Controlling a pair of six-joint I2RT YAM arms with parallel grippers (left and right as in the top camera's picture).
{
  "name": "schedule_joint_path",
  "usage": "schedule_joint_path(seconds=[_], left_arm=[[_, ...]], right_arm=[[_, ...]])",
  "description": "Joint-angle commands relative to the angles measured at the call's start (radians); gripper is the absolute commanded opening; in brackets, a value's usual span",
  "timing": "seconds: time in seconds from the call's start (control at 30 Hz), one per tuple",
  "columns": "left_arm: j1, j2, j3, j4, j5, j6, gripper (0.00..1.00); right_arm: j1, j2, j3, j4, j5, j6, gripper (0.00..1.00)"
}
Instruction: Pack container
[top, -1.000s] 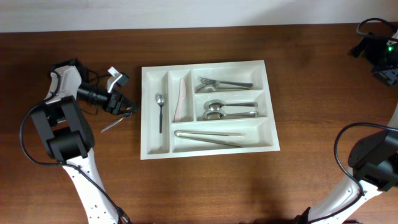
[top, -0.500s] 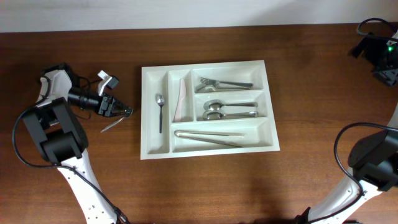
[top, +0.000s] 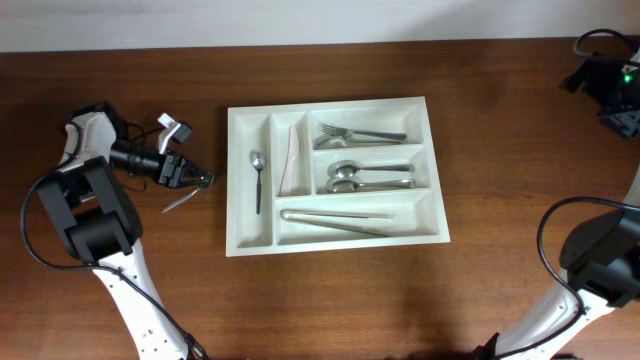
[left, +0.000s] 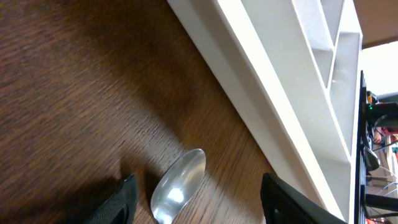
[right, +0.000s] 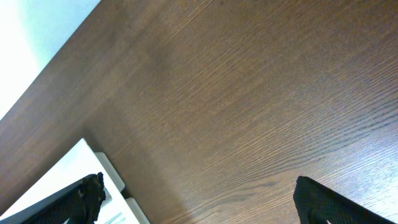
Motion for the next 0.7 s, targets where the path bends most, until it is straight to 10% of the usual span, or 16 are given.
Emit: schedule_joint_path(seconds=[0.0, 0.3, 0.67], left_arm=[[-0.034, 0.094, -0.034, 0.027, -0.158, -0.001, 0.66], [-0.039, 0.094, -0.034, 0.024, -0.169, -0.002, 0.66], [-0.038, 0.094, -0.034, 0.026, -0.169, -0.002, 0.42]], right_arm=[[-0.005, -0.002, -0.003, 0.000, -0.005, 0.009, 0.99], [-0.005, -0.002, -0.003, 0.000, -0.005, 0.009, 0.99], [-0.005, -0.002, -0.003, 0.000, -0.005, 0.009, 0.99]])
